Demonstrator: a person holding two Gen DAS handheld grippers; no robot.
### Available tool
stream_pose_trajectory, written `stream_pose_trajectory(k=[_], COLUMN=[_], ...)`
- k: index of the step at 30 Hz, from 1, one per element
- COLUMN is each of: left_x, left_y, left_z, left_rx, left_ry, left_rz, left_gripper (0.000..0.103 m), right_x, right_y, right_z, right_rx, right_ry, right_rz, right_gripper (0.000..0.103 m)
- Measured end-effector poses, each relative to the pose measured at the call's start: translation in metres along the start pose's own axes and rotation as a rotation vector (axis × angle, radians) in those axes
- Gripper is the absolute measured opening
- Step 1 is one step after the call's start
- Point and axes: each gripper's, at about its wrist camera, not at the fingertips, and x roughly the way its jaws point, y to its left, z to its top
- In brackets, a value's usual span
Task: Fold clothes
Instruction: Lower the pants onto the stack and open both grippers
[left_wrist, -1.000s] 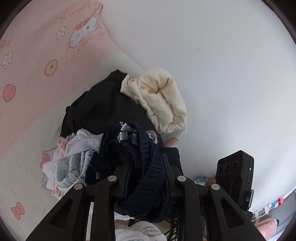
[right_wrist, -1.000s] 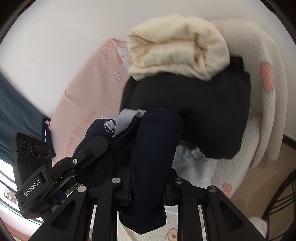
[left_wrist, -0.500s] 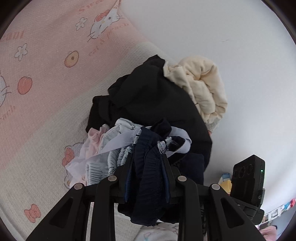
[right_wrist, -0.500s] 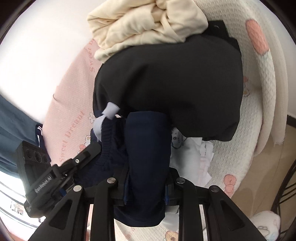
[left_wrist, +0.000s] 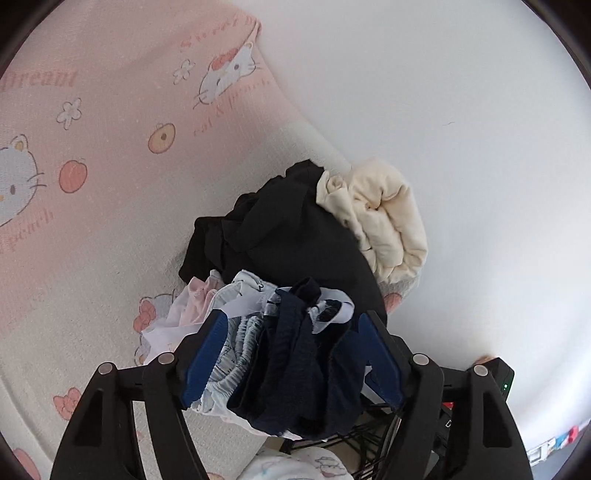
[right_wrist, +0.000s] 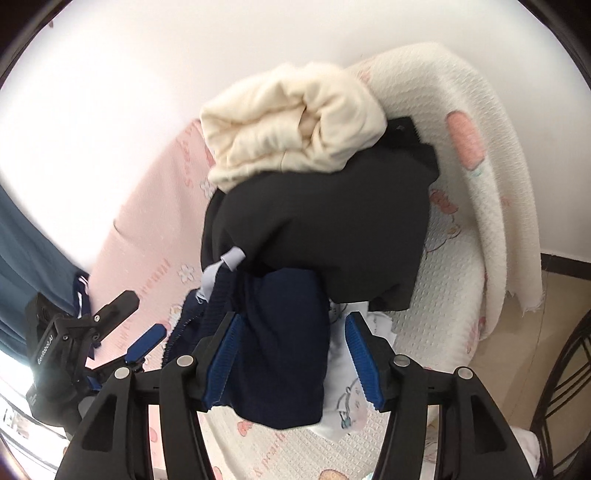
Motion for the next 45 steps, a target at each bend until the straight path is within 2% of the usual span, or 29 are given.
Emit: stream_pose_trajectory(k=[1, 2, 4, 7, 9, 11, 13, 14, 18, 22, 25, 31, 35, 37, 39, 40, 41, 45], left_x=[-0.002, -0.005, -0.006, -0.001, 0.008, 0.018, 0.027, 0.031, 0.055, 0.065, 0.073, 0.076, 0.075, 0.071, 0.066, 0.058, 0.05, 0.016], left_y=[-0.005, -0.009, -0.023, -0.043, -0.052, -0.059, -0.063, -0.064, -0.051, -0.023, -0.001, 0.0, -0.003, -0.004, -0.004, -0.007, -0.01, -0.022], left_z=[-0.003, -0.005, -0.013, -0.023, -0.028, -0.032, -0.033, -0.032, -0.026, -0.019, -0.015, -0.014, -0.012, -0.008, -0.005, -0.004, -0.004, -0.002], left_rx=[0.02, 0.04, 0.126, 0.264, 0.327, 0.375, 0.406, 0.415, 0.388, 0.337, 0.262, 0.29, 0.277, 0.24, 0.192, 0.184, 0.18, 0.163], left_ry=[-0.009, -0.019, -0.068, -0.134, -0.121, -0.098, -0.083, -0.076, -0.018, -0.021, 0.013, -0.006, 0.002, 0.018, 0.035, 0.024, 0.007, -0.057], left_rz=[-0.003, -0.007, 0.058, 0.18, 0.169, 0.16, 0.185, 0.201, 0.233, 0.289, 0.241, 0.246, 0.25, 0.233, 0.212, 0.211, 0.212, 0.218], left_gripper=[0.072, 0.072, 0.072, 0.072, 0.069, 0.061, 0.049, 0.048, 0.047, 0.047, 0.048, 0.05, 0.05, 0.05, 0.05, 0.05, 0.05, 0.051], right_x=[-0.004, -0.007, -0.011, -0.013, -0.008, 0.001, 0.01, 0.019, 0.044, 0.057, 0.069, 0.084, 0.069, 0.06, 0.052, 0.047, 0.041, 0.017], right_y=[0.0, 0.002, 0.008, 0.017, 0.024, 0.026, 0.025, 0.026, 0.023, 0.018, 0.016, 0.022, 0.029, 0.034, 0.038, 0.04, 0.043, 0.059], right_z=[0.0, 0.0, 0.0, -0.001, 0.0, -0.001, -0.001, 0.002, 0.008, 0.011, 0.011, 0.011, 0.012, 0.013, 0.014, 0.014, 0.014, 0.004], right_rx=[-0.015, -0.037, -0.086, -0.145, -0.167, -0.183, -0.207, -0.215, -0.217, -0.215, -0.213, -0.254, -0.264, -0.269, -0.274, -0.276, -0.283, -0.324], right_ry=[-0.012, -0.025, -0.051, -0.086, -0.072, -0.045, -0.034, -0.024, 0.026, 0.046, 0.064, 0.068, 0.054, 0.045, 0.037, 0.032, 0.022, -0.023], right_rz=[-0.011, -0.023, -0.03, 0.034, 0.038, 0.008, -0.002, -0.011, -0.06, -0.072, -0.093, -0.156, -0.168, -0.171, -0.175, -0.177, -0.178, -0.215], right_gripper=[0.055, 0.042, 0.027, 0.027, 0.027, 0.025, 0.017, 0.017, 0.017, 0.017, 0.017, 0.017, 0.017, 0.021, 0.041, 0.057, 0.064, 0.068])
